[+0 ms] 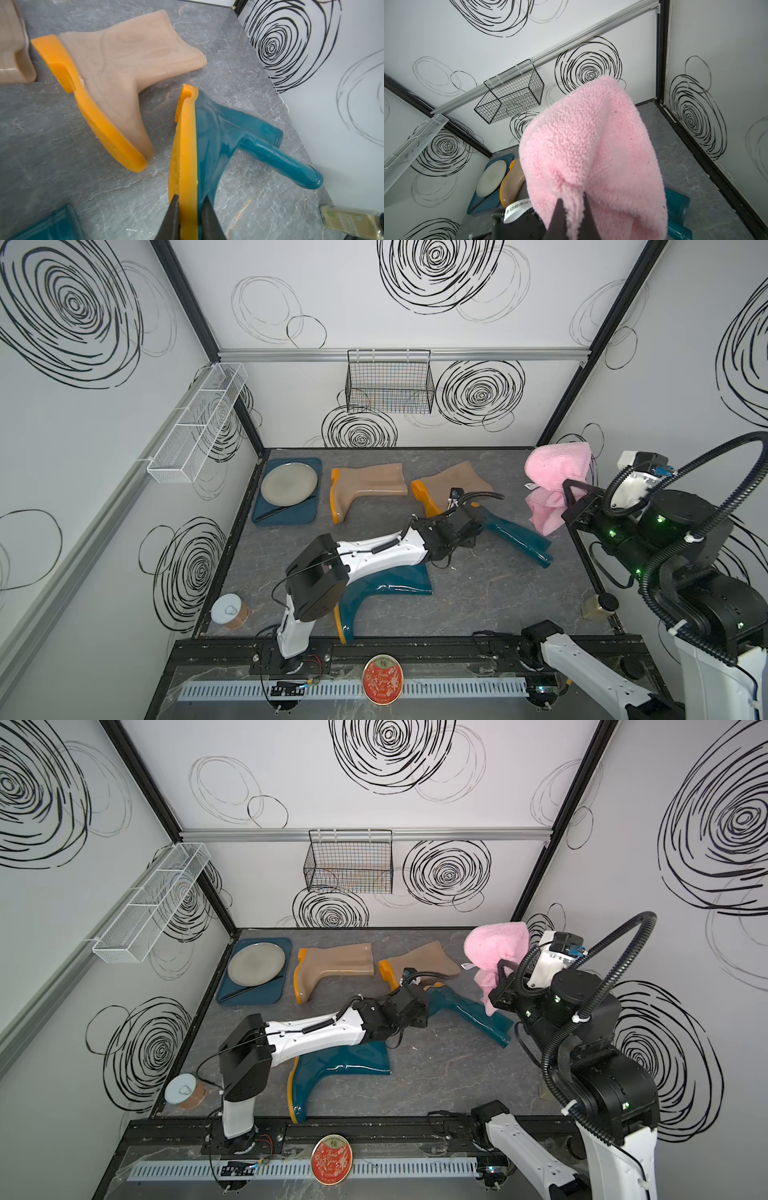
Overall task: Wipe the rubber boots with a cloth
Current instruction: Move the rubber boot to the center of the board, then wipe the dirt off the rubber boot.
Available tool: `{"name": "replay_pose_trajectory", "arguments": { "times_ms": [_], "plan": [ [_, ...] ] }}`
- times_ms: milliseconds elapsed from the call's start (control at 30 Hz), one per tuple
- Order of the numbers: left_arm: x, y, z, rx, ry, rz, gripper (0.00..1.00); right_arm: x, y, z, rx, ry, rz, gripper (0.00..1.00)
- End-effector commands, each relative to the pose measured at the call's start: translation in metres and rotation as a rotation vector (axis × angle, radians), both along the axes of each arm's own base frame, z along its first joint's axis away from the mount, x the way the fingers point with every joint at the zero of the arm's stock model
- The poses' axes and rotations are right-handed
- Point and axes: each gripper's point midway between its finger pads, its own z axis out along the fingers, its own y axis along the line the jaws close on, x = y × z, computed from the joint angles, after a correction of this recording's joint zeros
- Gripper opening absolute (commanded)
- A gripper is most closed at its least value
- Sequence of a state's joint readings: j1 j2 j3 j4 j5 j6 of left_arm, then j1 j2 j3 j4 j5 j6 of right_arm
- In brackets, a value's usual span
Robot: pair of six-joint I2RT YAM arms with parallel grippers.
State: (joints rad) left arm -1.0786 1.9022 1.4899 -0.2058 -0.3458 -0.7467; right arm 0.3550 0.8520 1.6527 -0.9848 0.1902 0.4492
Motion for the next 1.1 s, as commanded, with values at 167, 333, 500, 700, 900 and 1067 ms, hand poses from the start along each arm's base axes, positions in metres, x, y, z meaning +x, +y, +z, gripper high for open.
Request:
{"name": "replay_pose_trajectory", "arguments": {
  "times_ms": [167,333,500,700,900,1067],
  "plan": [
    [-0.056,0.041,0.028,-0.17,-0.183,0.039,0.0,0.012,0.044,-0.05,0.129,0.128,0.174,0.0],
    [-0.102,0.042,-0.025,-0.156,-0.119,-0.088,0.0,0.023,0.078,-0.126,0.253,0.262,0.286,0.0],
    [-0.13,0.041,-0.053,-0.142,-0.098,-0.212,0.13,0.038,0.096,-0.198,0.348,0.332,0.32,0.0],
    [-0.141,0.046,-0.073,-0.092,-0.09,-0.275,0.56,0.056,0.078,-0.277,0.389,0.414,0.172,0.0],
    [-0.139,0.043,-0.071,-0.038,-0.135,-0.325,0.75,0.07,0.05,-0.313,0.435,0.413,0.046,0.0],
    [-0.109,0.044,-0.078,-0.009,-0.131,-0.294,0.75,0.077,0.048,-0.327,0.404,0.433,0.03,0.0]
  ]
}}
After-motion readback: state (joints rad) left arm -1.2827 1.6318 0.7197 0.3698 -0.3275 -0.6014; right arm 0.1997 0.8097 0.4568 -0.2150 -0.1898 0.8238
